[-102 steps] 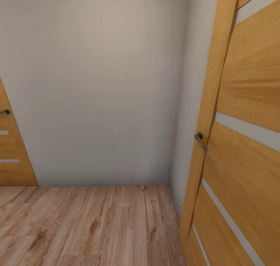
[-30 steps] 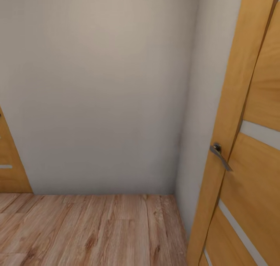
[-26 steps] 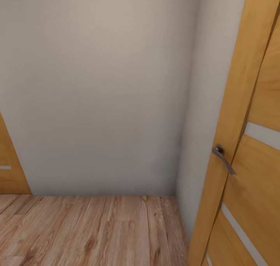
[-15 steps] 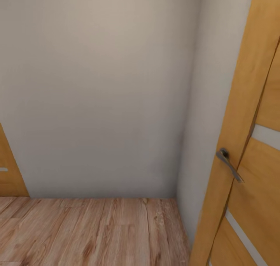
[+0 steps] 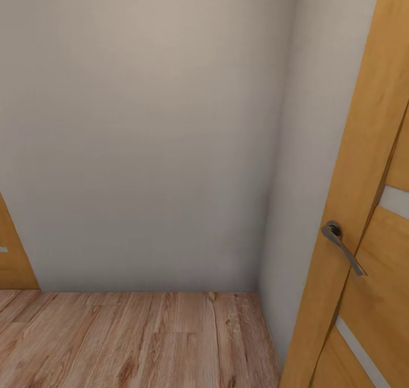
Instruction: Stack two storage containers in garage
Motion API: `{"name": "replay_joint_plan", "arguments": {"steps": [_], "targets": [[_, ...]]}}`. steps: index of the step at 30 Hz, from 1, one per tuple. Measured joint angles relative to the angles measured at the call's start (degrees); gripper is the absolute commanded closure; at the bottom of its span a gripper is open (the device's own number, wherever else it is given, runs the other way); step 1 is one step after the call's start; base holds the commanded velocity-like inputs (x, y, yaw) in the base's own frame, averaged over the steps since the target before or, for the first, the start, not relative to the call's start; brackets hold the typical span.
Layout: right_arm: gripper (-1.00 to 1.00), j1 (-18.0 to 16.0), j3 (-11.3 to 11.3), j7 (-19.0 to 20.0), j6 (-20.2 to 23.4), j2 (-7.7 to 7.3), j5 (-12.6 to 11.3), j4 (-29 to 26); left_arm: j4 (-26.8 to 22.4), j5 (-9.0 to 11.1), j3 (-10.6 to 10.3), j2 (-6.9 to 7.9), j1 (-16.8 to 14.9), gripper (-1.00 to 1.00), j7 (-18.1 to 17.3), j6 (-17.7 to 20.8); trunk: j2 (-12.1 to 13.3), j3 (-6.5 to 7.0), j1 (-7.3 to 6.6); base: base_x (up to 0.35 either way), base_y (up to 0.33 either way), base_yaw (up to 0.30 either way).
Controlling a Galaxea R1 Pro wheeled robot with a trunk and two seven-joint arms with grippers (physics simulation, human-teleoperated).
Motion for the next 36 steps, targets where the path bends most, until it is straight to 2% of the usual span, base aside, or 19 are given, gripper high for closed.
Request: {"name": "replay_joint_plan", "arguments": {"steps": [7, 17, 36], "targets": [[-1.0, 0.0, 0.0, 0.0, 0.0, 0.0, 0.0, 0.0, 0.0, 0.0, 0.0, 0.0, 0.0, -1.0, 0.0, 0.0, 0.0, 0.0, -0.01, 0.019, 0.0, 0.0], [-1.0, 0.0, 0.0, 0.0, 0.0, 0.0, 0.0, 0.0, 0.0, 0.0, 0.0, 0.0, 0.0, -1.0, 0.0, 0.0, 0.0, 0.0, -0.01, 0.156, 0.0, 0.0], [-1.0, 0.0, 0.0, 0.0, 0.1, 0.0, 0.0, 0.0, 0.0, 0.0, 0.0, 0.0, 0.0, -1.0, 0.0, 0.0, 0.0, 0.0, 0.0, 0.013, 0.0, 0.0]]}}
